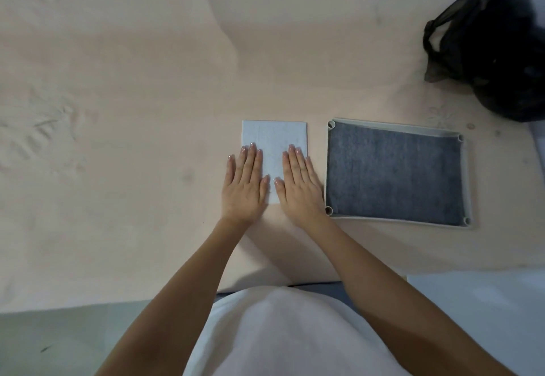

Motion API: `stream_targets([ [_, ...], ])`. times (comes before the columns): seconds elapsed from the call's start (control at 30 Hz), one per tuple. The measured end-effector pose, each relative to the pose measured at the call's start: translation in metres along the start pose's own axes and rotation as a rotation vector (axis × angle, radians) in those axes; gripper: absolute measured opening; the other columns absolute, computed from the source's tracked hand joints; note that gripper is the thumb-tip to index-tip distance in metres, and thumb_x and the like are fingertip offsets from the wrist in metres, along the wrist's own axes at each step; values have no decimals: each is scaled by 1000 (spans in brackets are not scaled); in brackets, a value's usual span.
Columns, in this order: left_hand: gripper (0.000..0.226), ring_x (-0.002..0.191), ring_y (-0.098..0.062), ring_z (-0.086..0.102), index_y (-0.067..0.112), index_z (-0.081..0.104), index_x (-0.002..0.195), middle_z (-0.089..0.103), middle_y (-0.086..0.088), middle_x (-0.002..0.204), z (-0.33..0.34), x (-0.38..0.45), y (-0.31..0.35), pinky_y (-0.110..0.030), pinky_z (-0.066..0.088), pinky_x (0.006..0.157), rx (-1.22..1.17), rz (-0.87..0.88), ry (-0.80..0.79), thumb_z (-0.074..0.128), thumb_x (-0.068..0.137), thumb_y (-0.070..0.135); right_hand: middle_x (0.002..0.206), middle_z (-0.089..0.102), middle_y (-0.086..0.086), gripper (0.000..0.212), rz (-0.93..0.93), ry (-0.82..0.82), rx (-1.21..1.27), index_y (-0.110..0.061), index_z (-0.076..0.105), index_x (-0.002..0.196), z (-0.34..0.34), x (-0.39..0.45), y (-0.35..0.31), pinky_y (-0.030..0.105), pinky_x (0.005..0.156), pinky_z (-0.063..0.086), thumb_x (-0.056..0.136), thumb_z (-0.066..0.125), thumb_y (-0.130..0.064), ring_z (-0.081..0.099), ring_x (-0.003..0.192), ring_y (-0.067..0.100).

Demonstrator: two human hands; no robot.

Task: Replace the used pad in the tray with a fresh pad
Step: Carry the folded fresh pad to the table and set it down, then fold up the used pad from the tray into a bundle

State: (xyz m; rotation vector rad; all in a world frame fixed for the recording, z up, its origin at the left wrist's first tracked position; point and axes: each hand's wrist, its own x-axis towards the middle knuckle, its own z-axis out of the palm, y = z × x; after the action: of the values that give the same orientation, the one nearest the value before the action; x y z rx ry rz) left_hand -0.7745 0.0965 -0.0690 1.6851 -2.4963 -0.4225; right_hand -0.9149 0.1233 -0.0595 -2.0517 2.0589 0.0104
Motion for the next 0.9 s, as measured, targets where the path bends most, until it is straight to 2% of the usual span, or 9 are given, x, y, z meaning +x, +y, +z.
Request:
stream_targets([
  [0.07,58,143,-27,24,-2,33,144,30,-16,152,-4,1,3,-45,10,117,11,-17,-8,22,98,32,153,28,17,63,3,40,25,1,29,144,-6,-2,-2,41,115,15,102,2,-37,26,143,26],
  [0.13,59,142,-28,27,1,36,143,32,-14,152,-11,1,4,-44,5,117,30,-27,-7,19,97,34,152,32,16,55,16,139,79,0,34,143,-14,-6,-3,40,116,16,101,19,-33,27,142,25],
  [0.23,62,146,-27,15,6,23,149,20,-11,157,-19,0,9,-42,0,118,39,-7,-25,9,96,36,153,29,15,54,120,260,162,0,34,144,-25,-20,4,38,118,15,98,28,-28,23,143,24],
  [0.33,63,146,-28,15,4,21,149,20,-12,156,-25,-2,26,-42,10,119,-21,75,-59,12,93,32,155,22,15,59,286,260,194,1,27,146,-33,-45,24,36,119,9,98,19,-33,16,146,23],
  [0.43,61,143,-32,23,1,29,146,28,-15,153,-25,-6,49,-43,16,116,-7,198,-110,20,93,30,158,14,14,67,428,230,192,0,20,148,-36,-75,56,33,119,4,96,10,-40,8,147,23],
  [0.57,64,139,-35,32,0,35,144,34,-18,150,-18,-16,77,-48,24,112,50,295,-152,28,93,38,159,8,12,59,618,177,171,-1,14,150,-39,-111,95,31,119,1,102,19,-35,4,148,21],
  [0.73,72,147,-25,-6,11,3,152,-1,-9,160,-10,-21,106,-37,-5,119,57,313,-193,30,96,45,160,3,11,57,738,154,171,-1,9,151,-38,-138,140,33,120,5,103,23,-30,0,148,22],
  [0.9,80,147,-20,-6,13,3,152,-2,-8,160,7,-21,129,-33,-8,118,40,228,-153,6,88,60,159,3,13,58,741,205,153,0,9,150,-37,-144,191,35,120,5,103,27,-28,2,147,25],
])
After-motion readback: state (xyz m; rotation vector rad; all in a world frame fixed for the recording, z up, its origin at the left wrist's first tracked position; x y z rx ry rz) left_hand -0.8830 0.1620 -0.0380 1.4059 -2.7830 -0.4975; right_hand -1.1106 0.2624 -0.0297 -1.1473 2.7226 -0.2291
